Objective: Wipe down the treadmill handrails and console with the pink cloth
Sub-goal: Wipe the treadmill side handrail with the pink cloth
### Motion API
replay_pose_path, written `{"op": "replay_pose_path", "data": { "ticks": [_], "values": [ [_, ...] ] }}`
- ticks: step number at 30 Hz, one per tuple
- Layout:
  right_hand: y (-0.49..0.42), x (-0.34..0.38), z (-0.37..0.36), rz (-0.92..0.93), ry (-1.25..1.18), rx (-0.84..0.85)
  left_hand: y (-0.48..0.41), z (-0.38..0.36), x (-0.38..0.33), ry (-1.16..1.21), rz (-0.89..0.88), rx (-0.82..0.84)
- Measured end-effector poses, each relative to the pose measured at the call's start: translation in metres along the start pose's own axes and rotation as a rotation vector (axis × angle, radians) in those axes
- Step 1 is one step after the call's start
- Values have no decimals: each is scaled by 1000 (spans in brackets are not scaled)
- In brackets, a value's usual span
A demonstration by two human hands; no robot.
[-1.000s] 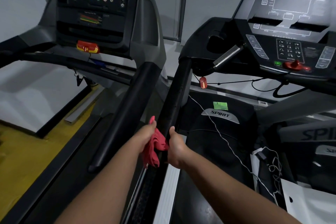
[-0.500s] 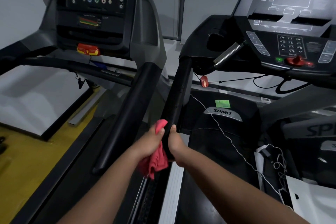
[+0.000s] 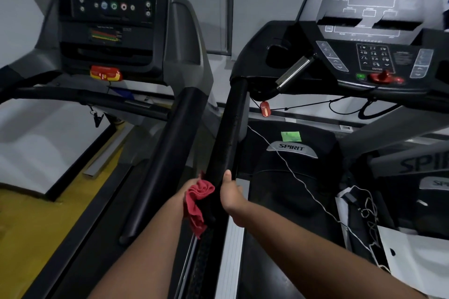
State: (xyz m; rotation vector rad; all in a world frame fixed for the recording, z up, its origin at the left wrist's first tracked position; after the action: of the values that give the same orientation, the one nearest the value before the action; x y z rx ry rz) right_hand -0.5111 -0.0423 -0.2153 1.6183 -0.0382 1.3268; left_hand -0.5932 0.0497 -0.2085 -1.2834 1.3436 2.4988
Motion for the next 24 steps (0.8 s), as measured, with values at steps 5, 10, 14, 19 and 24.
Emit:
{"op": "replay_pose_path", "data": {
  "ticks": [5, 10, 14, 19, 24],
  "values": [
    [-3, 4, -1, 7, 68, -7, 8, -9, 20, 260, 70, 5],
    [-2, 3, -2, 21, 74, -2, 12, -19, 12, 128, 22, -64],
    [3, 3, -3, 53, 62, -13, 34, -21, 10, -253, -112, -256],
    [10, 13, 16, 195, 16, -123, 59, -32, -7, -487, -98, -418],
    [46, 31, 29, 735, -101, -107, 64, -36, -26, -361, -193, -471]
  ]
}}
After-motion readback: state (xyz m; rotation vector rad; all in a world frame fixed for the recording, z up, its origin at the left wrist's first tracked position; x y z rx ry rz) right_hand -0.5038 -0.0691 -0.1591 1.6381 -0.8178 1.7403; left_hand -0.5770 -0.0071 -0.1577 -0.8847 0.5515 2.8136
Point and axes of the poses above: each hand's wrist, its own y-axis away from the middle knuckle, its own z-axis out of the back of the hand, x = y × z, the point moved 4 cm from there along -y, towards the middle knuckle, and after that the axes turned 13 degrees about -y, right-handed, at the moved point
